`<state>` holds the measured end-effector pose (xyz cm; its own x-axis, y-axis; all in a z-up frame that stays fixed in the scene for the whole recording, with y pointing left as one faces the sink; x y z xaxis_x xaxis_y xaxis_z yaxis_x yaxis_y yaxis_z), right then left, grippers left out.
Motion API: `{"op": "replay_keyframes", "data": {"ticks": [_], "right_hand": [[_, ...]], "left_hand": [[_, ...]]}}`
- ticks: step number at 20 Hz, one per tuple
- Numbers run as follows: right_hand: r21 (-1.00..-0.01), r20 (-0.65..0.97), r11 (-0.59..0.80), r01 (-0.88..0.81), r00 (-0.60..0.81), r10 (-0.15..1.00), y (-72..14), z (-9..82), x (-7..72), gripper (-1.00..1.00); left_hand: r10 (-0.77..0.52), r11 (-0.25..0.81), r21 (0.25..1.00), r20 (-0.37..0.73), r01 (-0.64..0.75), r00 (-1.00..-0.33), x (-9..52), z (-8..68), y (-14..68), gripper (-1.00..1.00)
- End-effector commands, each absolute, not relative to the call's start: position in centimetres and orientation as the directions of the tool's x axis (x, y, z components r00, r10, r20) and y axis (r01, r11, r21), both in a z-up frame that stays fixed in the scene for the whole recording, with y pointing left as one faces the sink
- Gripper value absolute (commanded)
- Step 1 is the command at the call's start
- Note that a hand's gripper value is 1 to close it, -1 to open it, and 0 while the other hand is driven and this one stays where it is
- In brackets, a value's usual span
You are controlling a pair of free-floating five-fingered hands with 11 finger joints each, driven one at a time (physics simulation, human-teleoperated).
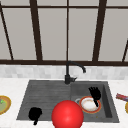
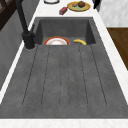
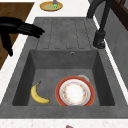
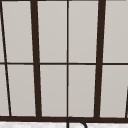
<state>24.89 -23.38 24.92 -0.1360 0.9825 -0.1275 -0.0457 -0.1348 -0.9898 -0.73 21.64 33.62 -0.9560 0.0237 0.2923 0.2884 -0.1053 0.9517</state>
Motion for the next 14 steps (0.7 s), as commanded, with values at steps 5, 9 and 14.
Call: {"op": "replay_keyframes", "data": {"ticks": [5,9,14], "right_hand": [[-0.99,-0.137,-0.138,-0.003,-0.135,0.981,-20.1,24.9,31.0,-1.0],[-0.99,-0.141,-0.135,0.049,-0.142,0.98,-18.6,26.1,32.7,-1.0],[-0.985,-0.149,-0.135,0.106,-0.136,0.979,-16.4,27.5,34.7,-1.0]], "left_hand": [[0.024,-0.105,0.952,0.292,0.288,-0.956,-0.7,33.6,21.6,0.0],[0.024,-0.105,0.952,0.292,0.288,-0.956,-0.7,33.6,21.6,0.0],[0.024,-0.105,0.952,0.292,0.288,-0.956,-0.7,33.6,21.6,0.0]]}}
